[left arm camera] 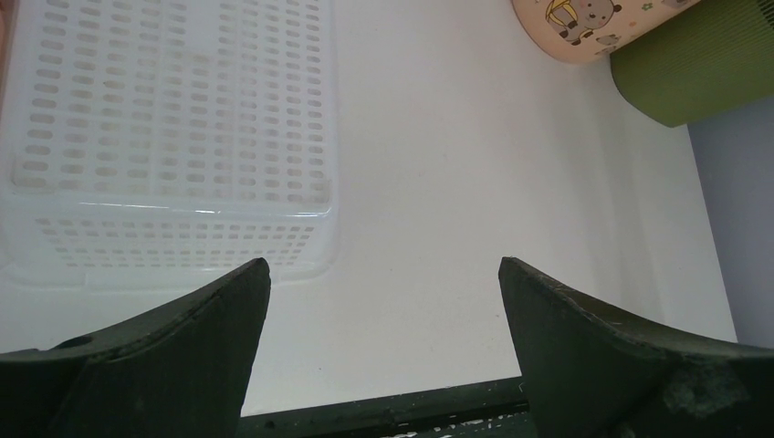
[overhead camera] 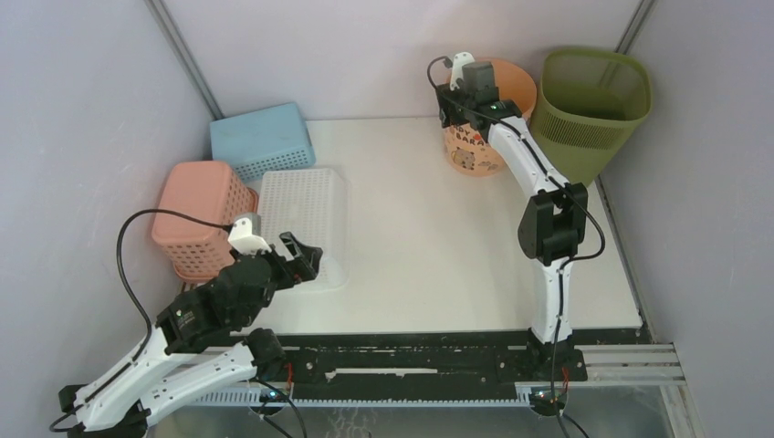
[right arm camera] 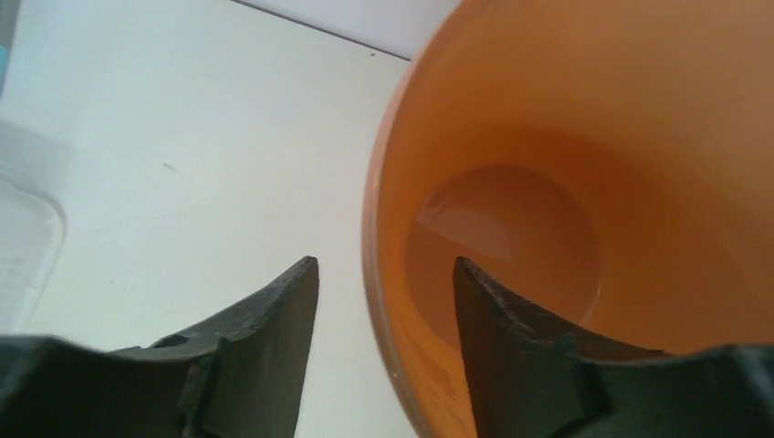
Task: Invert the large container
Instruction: Move the container to the center of the board.
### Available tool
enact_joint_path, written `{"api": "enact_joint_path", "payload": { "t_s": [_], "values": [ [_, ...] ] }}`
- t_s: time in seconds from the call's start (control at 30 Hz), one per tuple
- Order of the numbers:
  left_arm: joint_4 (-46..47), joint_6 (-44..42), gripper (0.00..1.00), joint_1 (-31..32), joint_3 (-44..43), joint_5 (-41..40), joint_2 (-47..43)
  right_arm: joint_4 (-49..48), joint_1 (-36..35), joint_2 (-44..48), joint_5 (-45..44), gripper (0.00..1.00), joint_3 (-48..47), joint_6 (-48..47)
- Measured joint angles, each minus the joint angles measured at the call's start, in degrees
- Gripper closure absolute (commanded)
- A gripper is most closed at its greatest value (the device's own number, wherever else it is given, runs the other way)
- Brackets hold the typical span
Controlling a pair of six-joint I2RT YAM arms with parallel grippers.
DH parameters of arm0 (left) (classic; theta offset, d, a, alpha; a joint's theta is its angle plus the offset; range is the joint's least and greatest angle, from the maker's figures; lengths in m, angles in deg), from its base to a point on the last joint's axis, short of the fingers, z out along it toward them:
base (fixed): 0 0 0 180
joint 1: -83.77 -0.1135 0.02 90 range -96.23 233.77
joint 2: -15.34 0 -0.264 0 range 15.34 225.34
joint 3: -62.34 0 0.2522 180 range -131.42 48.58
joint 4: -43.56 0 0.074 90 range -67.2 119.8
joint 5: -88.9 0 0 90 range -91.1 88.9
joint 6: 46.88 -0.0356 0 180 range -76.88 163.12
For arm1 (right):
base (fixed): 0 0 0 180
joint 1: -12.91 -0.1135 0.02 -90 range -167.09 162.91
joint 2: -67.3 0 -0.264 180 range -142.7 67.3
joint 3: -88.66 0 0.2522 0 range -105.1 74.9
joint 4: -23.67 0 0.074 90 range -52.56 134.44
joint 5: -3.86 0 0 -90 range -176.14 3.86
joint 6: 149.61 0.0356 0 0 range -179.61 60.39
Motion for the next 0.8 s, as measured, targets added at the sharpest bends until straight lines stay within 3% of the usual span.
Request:
{"api": "enact_joint_path", "payload": {
  "t_s": [0.1, 0.23, 0.8],
  "values": [
    [0.4, 0.0, 0.0, 0.0, 0.0, 0.0, 0.3, 1.9, -0.1, -1.1, -1.5, 0.78, -1.9, -1.2],
    [1.1, 0.0, 0.0, 0.0, 0.1, 0.0, 1.0, 4.2, -0.2, -2.6, -2.1, 0.99, -5.0, -1.9],
    [1.7, 0.4, 0.0, 0.0, 1.5, 0.2, -0.6, 14.9, -5.7, 0.3, -1.4, 1.0, -5.9, -0.9]
  ]
}}
